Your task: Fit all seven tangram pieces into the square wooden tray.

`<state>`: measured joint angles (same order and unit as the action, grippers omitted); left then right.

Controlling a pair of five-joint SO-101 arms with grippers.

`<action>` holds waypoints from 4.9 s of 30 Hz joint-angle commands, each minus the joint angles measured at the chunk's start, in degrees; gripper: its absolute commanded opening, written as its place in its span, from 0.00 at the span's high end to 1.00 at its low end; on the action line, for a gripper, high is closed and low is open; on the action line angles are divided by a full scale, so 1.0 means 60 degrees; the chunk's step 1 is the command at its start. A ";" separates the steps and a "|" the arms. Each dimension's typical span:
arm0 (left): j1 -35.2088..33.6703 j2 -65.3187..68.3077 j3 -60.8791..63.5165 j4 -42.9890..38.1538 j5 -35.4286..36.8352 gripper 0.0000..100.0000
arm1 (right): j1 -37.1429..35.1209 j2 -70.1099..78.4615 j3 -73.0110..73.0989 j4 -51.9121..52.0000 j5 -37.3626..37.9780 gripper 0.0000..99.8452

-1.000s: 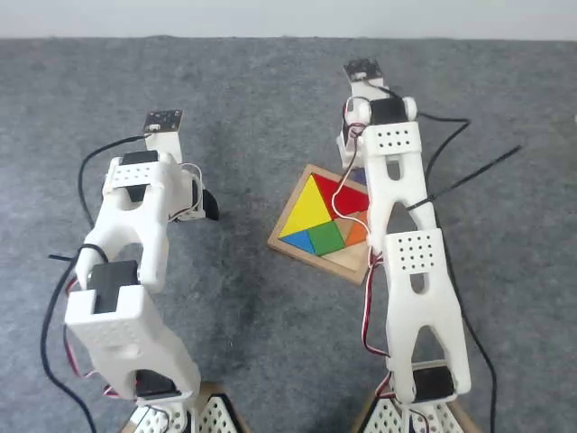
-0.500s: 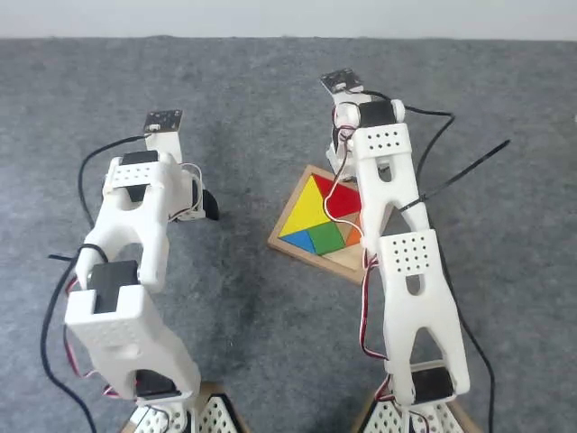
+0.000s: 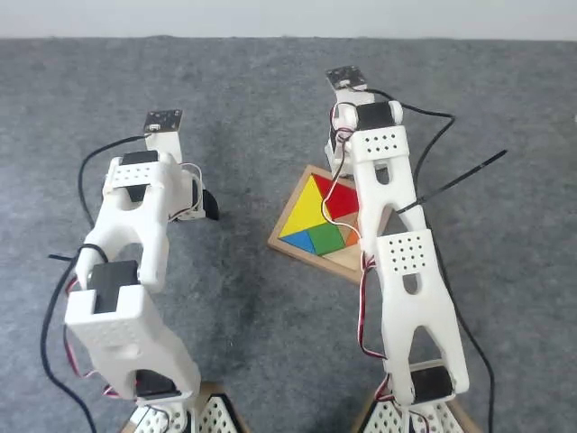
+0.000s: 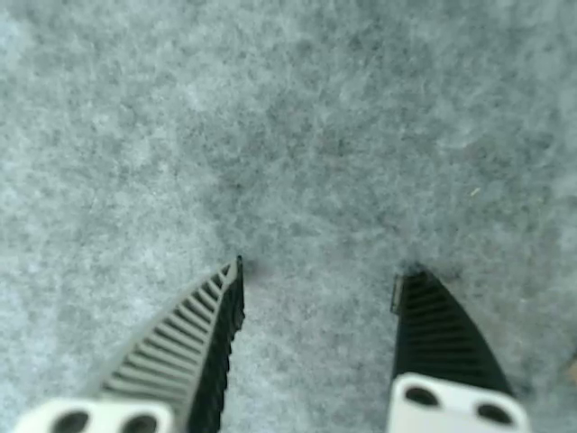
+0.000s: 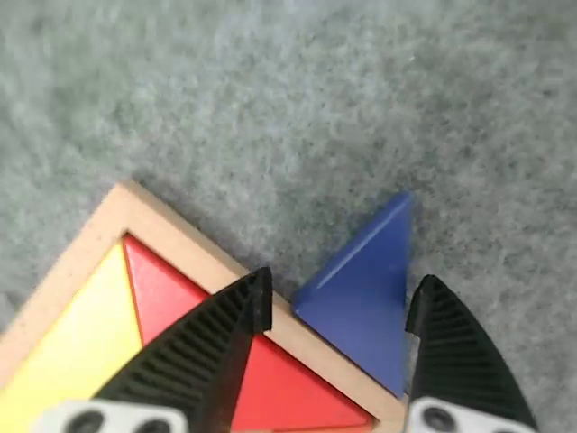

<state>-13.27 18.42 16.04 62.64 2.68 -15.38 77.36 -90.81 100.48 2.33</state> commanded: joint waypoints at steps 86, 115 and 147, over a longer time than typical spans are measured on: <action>-0.0029 -0.0513 0.0022 -0.0322 -0.0147 0.74 | 0.2923 -0.1341 0.2476 0.0242 0.4718 0.96; -0.0029 -0.0513 0.0183 -0.0484 -0.0147 0.74 | 0.2982 -1.0454 1.6088 -0.5370 0.7766 0.63; -0.0029 -0.0513 0.0183 -0.0527 -0.0147 0.74 | 0.2923 -0.7905 1.3040 -0.3846 0.5055 0.95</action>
<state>-13.27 18.42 17.36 60.35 2.59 3.34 32.18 -8.70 72.26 40.66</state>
